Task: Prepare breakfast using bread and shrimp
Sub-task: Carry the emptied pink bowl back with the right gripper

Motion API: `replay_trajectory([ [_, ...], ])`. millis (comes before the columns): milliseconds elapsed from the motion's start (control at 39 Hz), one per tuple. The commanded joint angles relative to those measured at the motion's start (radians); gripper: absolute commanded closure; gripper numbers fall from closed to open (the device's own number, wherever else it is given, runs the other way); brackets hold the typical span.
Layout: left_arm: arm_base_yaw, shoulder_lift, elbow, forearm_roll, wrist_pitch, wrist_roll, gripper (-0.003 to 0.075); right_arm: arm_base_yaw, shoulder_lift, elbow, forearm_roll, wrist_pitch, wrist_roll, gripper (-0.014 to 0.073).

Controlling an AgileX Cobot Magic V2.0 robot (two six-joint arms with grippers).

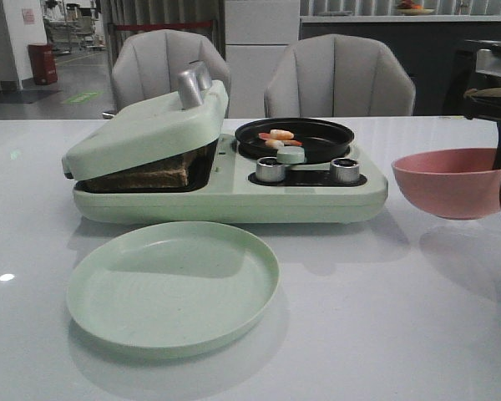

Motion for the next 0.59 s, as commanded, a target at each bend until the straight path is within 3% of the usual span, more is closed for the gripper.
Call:
replay_trajectory([
  [0, 0.001, 0.012, -0.024, -0.02, -0.075, -0.01, 0.0609, -0.004, -0.052, -0.023, -0.017, -0.01, 0.001, 0.045],
  [282, 0.001, 0.012, -0.024, -0.02, -0.075, -0.01, 0.0609, -0.004, -0.051, -0.023, -0.037, -0.011, 0.001, 0.0428],
  [565, 0.001, 0.012, -0.024, -0.02, -0.075, -0.01, 0.0609, -0.004, -0.051, -0.023, -0.052, -0.01, 0.0, 0.0106],
])
